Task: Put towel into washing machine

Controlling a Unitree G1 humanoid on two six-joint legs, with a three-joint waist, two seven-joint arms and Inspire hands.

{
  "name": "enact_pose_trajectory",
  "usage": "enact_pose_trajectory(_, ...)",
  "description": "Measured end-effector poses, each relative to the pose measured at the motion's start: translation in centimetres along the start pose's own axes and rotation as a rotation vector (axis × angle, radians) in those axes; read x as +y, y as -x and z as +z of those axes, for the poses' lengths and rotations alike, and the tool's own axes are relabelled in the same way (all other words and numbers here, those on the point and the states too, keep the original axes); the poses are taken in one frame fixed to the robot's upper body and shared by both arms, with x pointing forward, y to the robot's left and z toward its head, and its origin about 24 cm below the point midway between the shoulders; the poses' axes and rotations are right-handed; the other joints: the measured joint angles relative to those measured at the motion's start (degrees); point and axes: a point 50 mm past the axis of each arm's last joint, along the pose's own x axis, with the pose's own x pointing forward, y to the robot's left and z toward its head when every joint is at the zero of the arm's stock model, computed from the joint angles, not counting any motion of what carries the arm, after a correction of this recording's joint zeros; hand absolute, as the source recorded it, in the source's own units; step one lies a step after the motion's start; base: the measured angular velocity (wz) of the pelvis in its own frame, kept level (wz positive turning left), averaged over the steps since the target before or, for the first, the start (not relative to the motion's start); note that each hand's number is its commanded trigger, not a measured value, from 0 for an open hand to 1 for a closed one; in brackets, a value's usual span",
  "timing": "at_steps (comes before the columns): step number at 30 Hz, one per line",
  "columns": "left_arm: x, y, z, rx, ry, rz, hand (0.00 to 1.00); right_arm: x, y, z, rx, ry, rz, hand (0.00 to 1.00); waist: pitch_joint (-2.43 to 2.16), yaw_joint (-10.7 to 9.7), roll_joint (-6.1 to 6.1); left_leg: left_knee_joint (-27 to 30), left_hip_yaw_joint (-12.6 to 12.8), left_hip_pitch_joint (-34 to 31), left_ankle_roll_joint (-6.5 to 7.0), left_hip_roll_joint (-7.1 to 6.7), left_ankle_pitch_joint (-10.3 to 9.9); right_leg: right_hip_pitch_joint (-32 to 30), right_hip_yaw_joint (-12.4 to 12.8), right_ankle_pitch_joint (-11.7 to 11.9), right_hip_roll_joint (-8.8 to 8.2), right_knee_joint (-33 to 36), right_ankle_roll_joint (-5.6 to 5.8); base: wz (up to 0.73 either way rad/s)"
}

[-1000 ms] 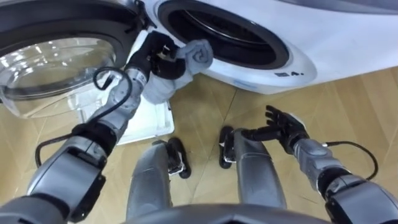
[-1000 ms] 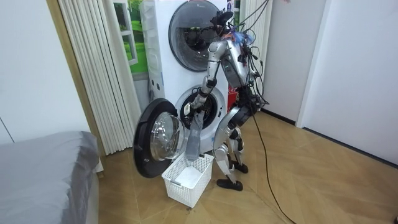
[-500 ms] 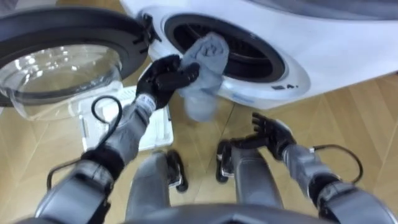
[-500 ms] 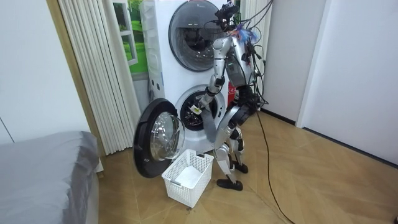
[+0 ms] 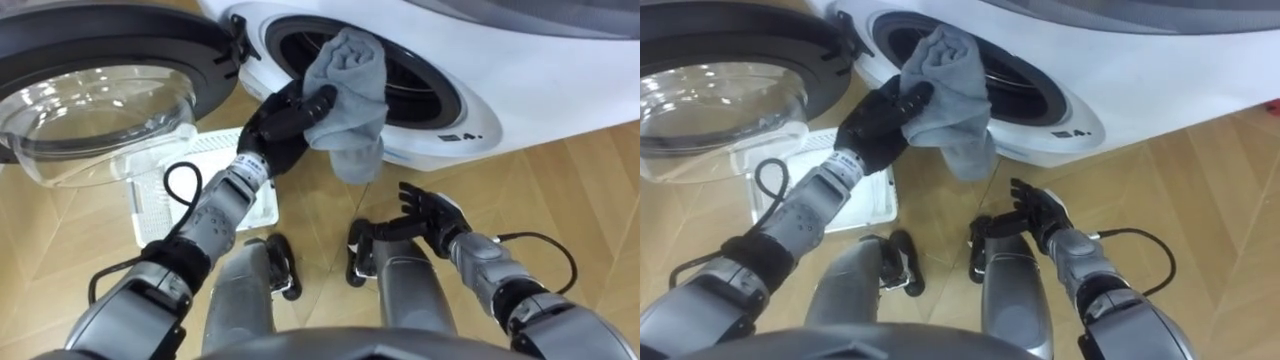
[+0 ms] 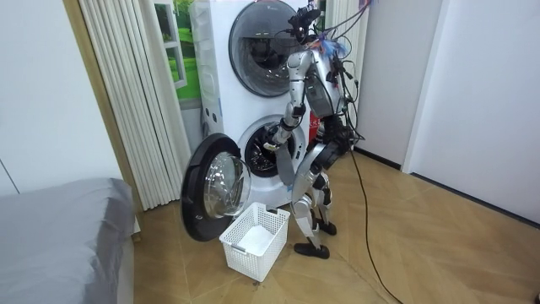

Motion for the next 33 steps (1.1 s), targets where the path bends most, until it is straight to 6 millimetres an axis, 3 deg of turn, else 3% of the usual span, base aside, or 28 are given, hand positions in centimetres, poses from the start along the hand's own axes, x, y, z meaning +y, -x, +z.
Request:
enact_pose_trajectory(12,-0.9,-0.3,-1.8,0.09,0.025,-0.053,1.0,0.1,0.0,-0.2,0.031,0.032,0.015,0.0,0.0,-0.3,0.0,-0.1,-0.1,0.0,0.01,-0.34,0.0,-0.1,0.2,0.0,0.18,0.1,0.02,0.0)
enact_pose_trajectory(18,0.2,0.6,-1.3,0.111,-0.005,-0.037,1.0,-0.2,0.1,-0.1,0.028,0.042,-0.009,0.0,-0.07,-0.3,0.19,-0.5,0.1,0.1,-0.18,-0.13,0.1,-0.2,0.0,-0.1,0.35,-0.1,-0.09,-0.01)
enact_pose_trajectory(26,1.7,2.2,-1.9,0.134,-0.003,0.003,1.0,-0.2,0.0,2.0,-0.067,0.119,-0.057,0.0,-0.22,0.1,0.7,-0.3,0.1,0.1,-0.2,-0.07,0.1,-0.2,0.0,-0.1,0.43,0.1,-0.09,0.0)
enact_pose_trajectory(30,2.0,2.7,-2.8,0.167,0.013,0.016,1.0,0.0,0.1,3.6,-0.149,0.186,-0.114,0.0,-0.74,-0.1,1.49,-0.4,0.4,-0.1,-0.19,-0.08,0.1,-0.6,0.3,-0.1,0.42,0.1,-0.1,-0.03)
enact_pose_trajectory(33,1.9,2.8,-2.9,0.169,0.018,0.011,1.0,-0.1,0.1,4.1,-0.179,0.216,-0.157,0.0,-0.82,-0.1,1.53,-0.7,0.5,0.0,-0.32,-0.22,0.3,-0.8,0.4,-0.1,0.39,0.1,-0.11,-0.01)
